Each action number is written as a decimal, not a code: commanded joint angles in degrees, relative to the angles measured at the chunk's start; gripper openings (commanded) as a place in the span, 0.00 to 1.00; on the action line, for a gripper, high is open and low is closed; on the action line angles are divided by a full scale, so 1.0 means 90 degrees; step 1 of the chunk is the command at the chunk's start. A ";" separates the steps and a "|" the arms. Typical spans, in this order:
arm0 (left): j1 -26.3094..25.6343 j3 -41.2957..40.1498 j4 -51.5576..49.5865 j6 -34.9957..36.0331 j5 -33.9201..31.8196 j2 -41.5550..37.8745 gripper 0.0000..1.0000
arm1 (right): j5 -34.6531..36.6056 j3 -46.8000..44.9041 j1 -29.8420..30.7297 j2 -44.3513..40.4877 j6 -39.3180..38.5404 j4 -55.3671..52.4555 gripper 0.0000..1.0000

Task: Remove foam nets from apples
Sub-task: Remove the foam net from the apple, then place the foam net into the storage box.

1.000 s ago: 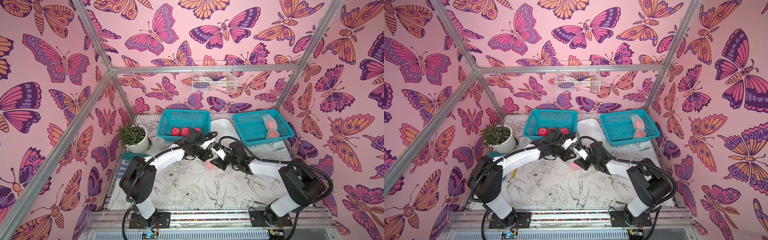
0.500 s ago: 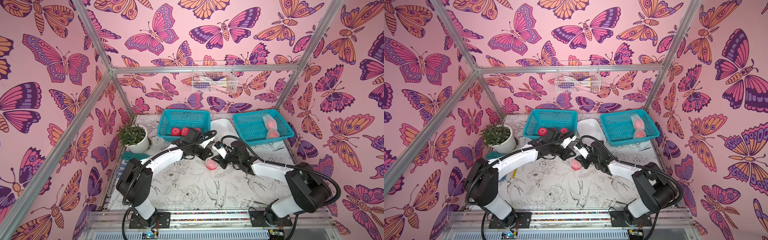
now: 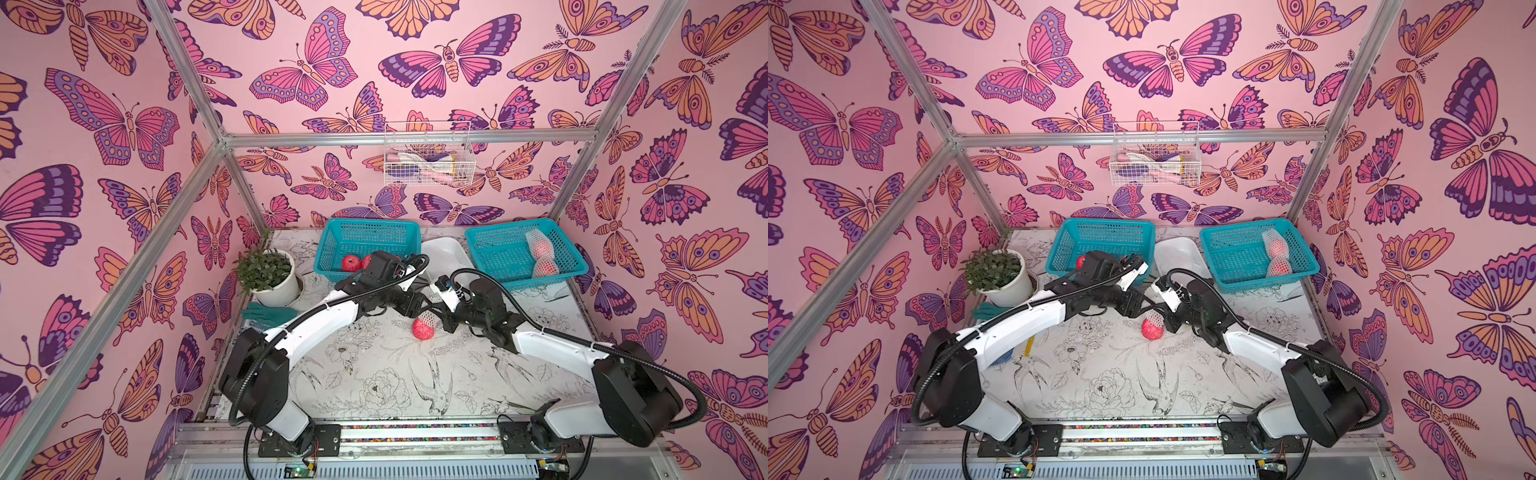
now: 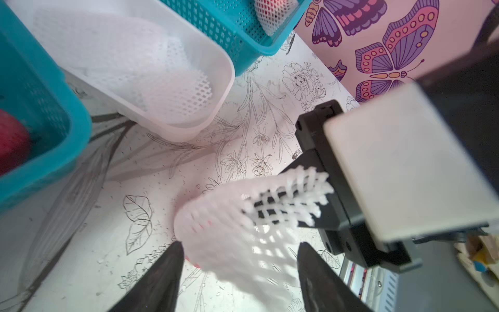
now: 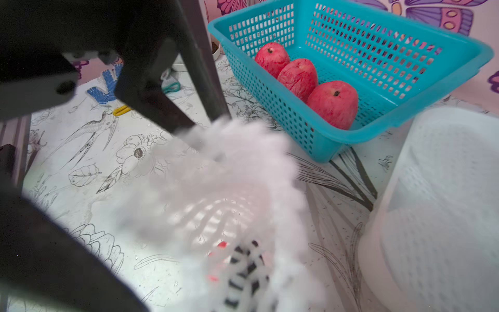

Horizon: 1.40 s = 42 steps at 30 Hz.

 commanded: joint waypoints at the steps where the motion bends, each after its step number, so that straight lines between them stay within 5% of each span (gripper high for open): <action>1: -0.0001 0.0273 -0.0187 0.0003 -0.0722 -0.0371 0.99 | 0.0606 0.0226 0.0054 -0.0445 0.0077 -0.0866 0.00; 10: 0.0087 0.0283 -0.0235 0.0399 -0.1407 -0.0900 0.99 | 0.2881 0.1491 -0.0128 -0.0784 -0.0403 -0.3159 0.00; 19: 0.0224 -0.0119 -0.0281 0.0354 -0.1132 -0.0728 1.00 | 0.4787 0.3706 -0.0356 0.1001 -0.1223 -0.4478 0.00; 28: 0.0414 -0.0212 -0.0287 0.0377 -0.1090 -0.0407 1.00 | 0.4495 0.5593 -0.0895 0.3070 -0.1627 -0.4913 0.00; 42: 0.0783 0.0130 -0.0352 0.0304 -0.0674 0.0242 1.00 | 0.4358 0.7858 -0.1213 0.4990 -0.1791 -0.5927 0.00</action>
